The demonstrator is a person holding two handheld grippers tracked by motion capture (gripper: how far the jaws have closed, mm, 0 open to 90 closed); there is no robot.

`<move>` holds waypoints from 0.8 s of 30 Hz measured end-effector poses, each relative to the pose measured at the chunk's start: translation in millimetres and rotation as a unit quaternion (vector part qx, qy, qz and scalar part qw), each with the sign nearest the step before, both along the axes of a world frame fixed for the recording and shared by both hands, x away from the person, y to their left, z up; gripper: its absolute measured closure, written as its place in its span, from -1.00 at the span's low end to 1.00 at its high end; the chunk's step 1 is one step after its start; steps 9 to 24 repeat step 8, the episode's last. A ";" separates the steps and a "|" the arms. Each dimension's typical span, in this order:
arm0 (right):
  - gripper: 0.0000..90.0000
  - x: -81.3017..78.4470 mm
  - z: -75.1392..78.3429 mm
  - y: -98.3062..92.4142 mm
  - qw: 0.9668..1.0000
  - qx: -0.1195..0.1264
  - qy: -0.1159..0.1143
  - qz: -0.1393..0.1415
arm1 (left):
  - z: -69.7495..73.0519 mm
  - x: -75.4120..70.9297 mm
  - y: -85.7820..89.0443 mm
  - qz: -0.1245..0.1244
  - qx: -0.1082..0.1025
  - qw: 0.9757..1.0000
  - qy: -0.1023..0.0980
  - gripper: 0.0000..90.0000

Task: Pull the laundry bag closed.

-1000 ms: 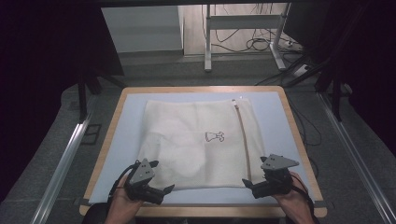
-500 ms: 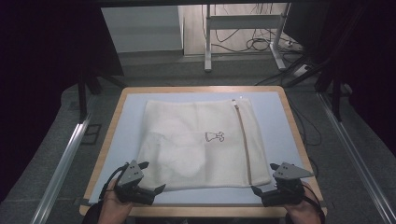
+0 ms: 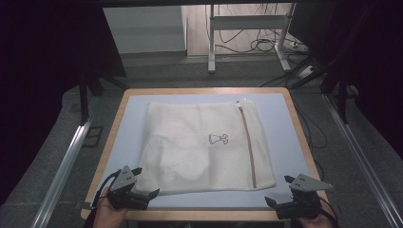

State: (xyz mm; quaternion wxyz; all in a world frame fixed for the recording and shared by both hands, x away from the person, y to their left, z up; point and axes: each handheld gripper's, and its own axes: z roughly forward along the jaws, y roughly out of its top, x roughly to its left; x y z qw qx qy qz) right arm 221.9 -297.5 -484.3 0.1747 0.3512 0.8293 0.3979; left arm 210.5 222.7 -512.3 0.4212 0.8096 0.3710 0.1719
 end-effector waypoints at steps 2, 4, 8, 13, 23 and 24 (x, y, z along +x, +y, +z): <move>-1.00 -0.6 0.6 -1.8 1.000 0.009 0.001 0.000 | -1.7 0.8 0.9 0.000 0.001 1.000 0.007 -0.93; -1.00 -0.4 0.2 -2.5 1.000 0.011 0.004 -0.001 | -2.9 1.3 0.8 0.001 0.004 1.000 0.011 -0.93; -1.00 0.2 -0.3 -2.2 1.000 0.007 0.006 0.000 | -3.1 1.9 -1.5 -0.002 0.008 1.000 0.012 -0.93; -1.00 0.2 -0.3 -2.2 1.000 0.007 0.006 0.000 | -3.1 1.9 -1.5 -0.002 0.008 1.000 0.012 -0.93; -1.00 0.2 -0.3 -2.2 1.000 0.007 0.006 0.000 | -3.1 1.9 -1.5 -0.002 0.008 1.000 0.012 -0.93; -1.00 0.2 -0.3 -2.2 1.000 0.007 0.006 0.000 | -3.1 1.9 -1.5 -0.002 0.008 1.000 0.012 -0.93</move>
